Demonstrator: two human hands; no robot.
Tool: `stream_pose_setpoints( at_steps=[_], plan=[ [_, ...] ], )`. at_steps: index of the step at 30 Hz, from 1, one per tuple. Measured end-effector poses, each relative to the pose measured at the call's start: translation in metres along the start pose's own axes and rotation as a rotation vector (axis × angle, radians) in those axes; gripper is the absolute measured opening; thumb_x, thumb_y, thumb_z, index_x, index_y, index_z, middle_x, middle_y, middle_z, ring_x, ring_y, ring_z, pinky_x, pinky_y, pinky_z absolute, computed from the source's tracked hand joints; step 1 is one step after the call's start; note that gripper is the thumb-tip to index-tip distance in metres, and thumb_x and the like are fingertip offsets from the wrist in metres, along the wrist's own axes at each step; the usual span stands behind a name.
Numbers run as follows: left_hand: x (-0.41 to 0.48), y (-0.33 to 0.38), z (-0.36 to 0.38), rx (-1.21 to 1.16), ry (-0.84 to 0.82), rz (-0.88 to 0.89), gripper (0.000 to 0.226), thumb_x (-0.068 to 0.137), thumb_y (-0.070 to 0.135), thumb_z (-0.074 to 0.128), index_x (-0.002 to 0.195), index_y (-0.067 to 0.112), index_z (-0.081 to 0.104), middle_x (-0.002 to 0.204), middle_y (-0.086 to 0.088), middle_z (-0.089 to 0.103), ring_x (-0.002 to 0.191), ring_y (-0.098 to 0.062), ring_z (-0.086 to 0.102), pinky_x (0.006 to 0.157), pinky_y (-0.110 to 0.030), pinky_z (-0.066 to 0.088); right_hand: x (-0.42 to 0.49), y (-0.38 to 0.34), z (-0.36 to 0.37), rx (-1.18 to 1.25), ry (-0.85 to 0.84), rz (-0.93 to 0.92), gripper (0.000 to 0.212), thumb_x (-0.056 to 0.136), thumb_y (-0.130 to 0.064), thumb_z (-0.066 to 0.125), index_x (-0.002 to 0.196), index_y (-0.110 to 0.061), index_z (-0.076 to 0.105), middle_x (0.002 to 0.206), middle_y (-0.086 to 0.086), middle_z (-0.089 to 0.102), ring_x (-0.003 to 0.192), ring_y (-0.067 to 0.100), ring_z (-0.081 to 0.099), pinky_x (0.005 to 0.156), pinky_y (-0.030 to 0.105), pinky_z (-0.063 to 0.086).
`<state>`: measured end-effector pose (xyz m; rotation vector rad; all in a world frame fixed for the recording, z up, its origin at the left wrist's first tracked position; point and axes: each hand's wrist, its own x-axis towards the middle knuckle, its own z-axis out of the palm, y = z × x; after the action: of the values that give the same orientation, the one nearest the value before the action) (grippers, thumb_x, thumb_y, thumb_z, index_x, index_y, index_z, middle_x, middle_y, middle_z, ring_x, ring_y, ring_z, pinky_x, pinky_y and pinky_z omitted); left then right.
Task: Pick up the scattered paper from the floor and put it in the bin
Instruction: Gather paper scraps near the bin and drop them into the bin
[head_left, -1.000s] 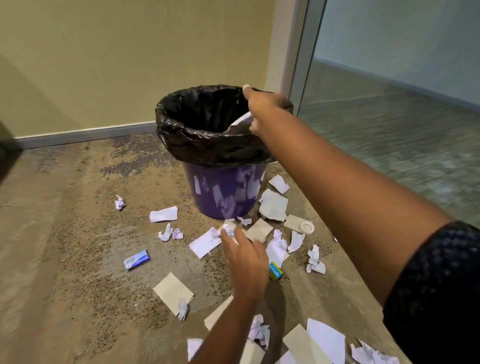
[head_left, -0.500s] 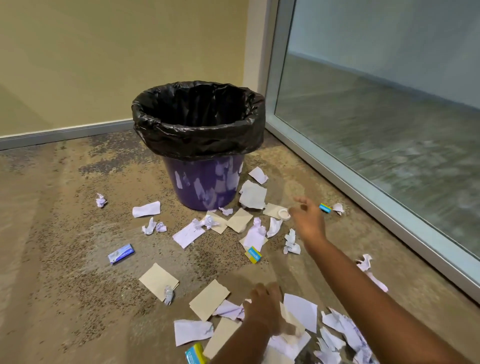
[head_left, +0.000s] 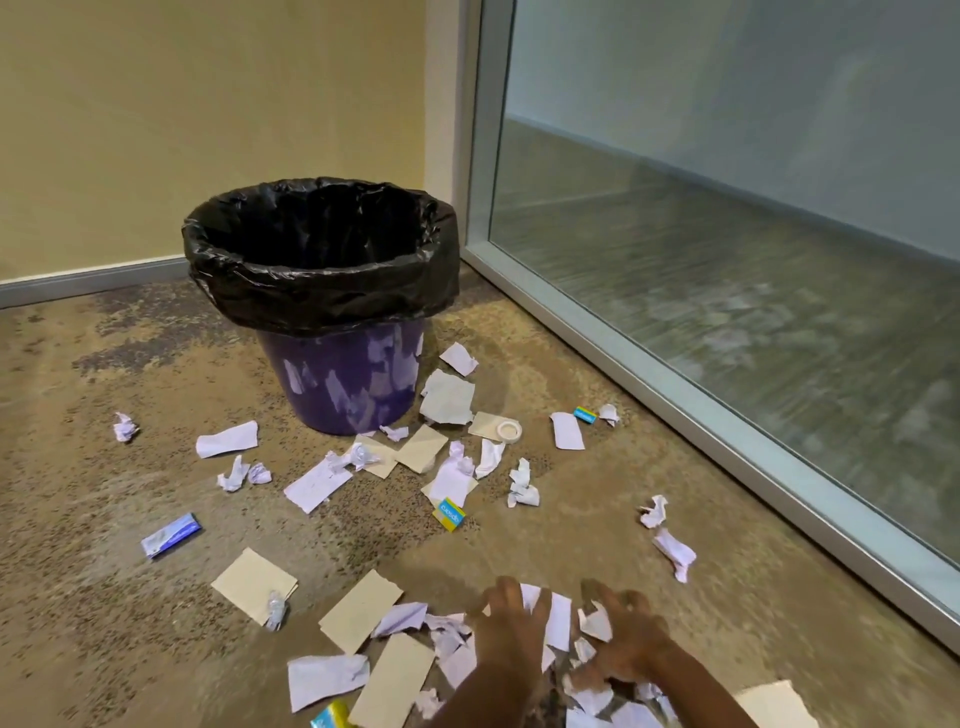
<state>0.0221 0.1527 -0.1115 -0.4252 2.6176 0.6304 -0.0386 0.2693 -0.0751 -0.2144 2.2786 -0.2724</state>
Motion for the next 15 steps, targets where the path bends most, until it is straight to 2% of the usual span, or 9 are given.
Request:
stream_pose_setpoints(
  at_steps=[2,3,5,7,9,12,15],
  plan=[
    [0.003,-0.001,0.0,0.12,-0.011,0.007,0.063,0.093,0.017,0.049,0.148,0.026,0.019,0.147,-0.025,0.02,0.132,-0.041,0.03,0.1,-0.048,0.039,0.004,0.003,0.012,0.015,0.043,-0.057,0.101,0.07,-0.034,0.075,0.144,-0.037,0.006,0.148,0.01,0.009,0.133,0.026,0.027,0.102,0.022,0.035],
    [0.006,-0.001,-0.001,0.154,0.056,0.037,0.072,0.083,0.026,0.064,0.145,0.025,0.026,0.139,-0.026,0.028,0.123,-0.042,0.041,0.093,-0.046,0.045,0.008,0.004,0.018,0.018,0.073,-0.076,0.098,0.072,-0.029,0.074,0.144,-0.037,0.008,0.147,0.01,0.01,0.129,0.024,0.03,0.097,0.018,0.037],
    [0.006,0.001,-0.009,0.111,0.052,0.008,0.089,0.039,0.043,0.088,0.12,0.028,0.055,0.107,-0.024,0.043,0.084,-0.037,0.065,0.06,-0.037,0.056,0.012,0.001,0.024,0.039,0.139,-0.102,0.09,0.071,-0.025,0.072,0.14,-0.041,0.016,0.144,0.01,0.015,0.133,0.029,0.028,0.104,0.023,0.033],
    [0.019,-0.006,0.006,0.181,0.15,0.031,0.082,0.018,0.043,0.089,0.097,0.031,0.071,0.089,-0.022,0.057,0.065,-0.031,0.067,0.044,-0.034,0.053,0.016,-0.004,0.028,0.051,0.204,-0.154,0.073,0.072,-0.03,0.066,0.132,-0.045,0.026,0.14,0.009,0.022,0.136,0.03,0.026,0.108,0.028,0.029],
    [0.024,-0.008,0.013,0.17,0.256,0.057,0.07,-0.002,0.036,0.087,0.068,0.031,0.076,0.061,-0.015,0.066,0.045,-0.026,0.063,0.031,-0.028,0.046,0.018,-0.009,0.03,0.065,0.244,-0.172,0.071,0.068,-0.039,0.058,0.133,-0.043,0.029,0.135,0.007,0.028,0.134,0.027,0.03,0.109,0.028,0.029],
    [0.032,-0.008,0.022,0.161,0.364,0.113,0.056,-0.004,0.029,0.087,0.05,0.028,0.072,0.046,-0.013,0.059,0.032,-0.025,0.055,0.028,-0.019,0.041,0.028,-0.015,0.034,0.068,0.3,-0.187,0.071,0.059,-0.043,0.042,0.129,-0.036,0.043,0.129,0.005,0.036,0.129,0.025,0.038,0.105,0.027,0.033],
    [0.035,-0.009,0.016,0.176,0.374,0.146,0.049,-0.003,0.031,0.087,0.041,0.023,0.067,0.039,-0.011,0.054,0.028,-0.018,0.053,0.029,-0.012,0.039,0.038,-0.016,0.034,0.153,0.354,-0.217,0.068,0.055,-0.053,0.033,0.113,-0.031,0.06,0.12,0.009,0.046,0.118,0.029,0.049,0.096,0.031,0.04]
  ],
)
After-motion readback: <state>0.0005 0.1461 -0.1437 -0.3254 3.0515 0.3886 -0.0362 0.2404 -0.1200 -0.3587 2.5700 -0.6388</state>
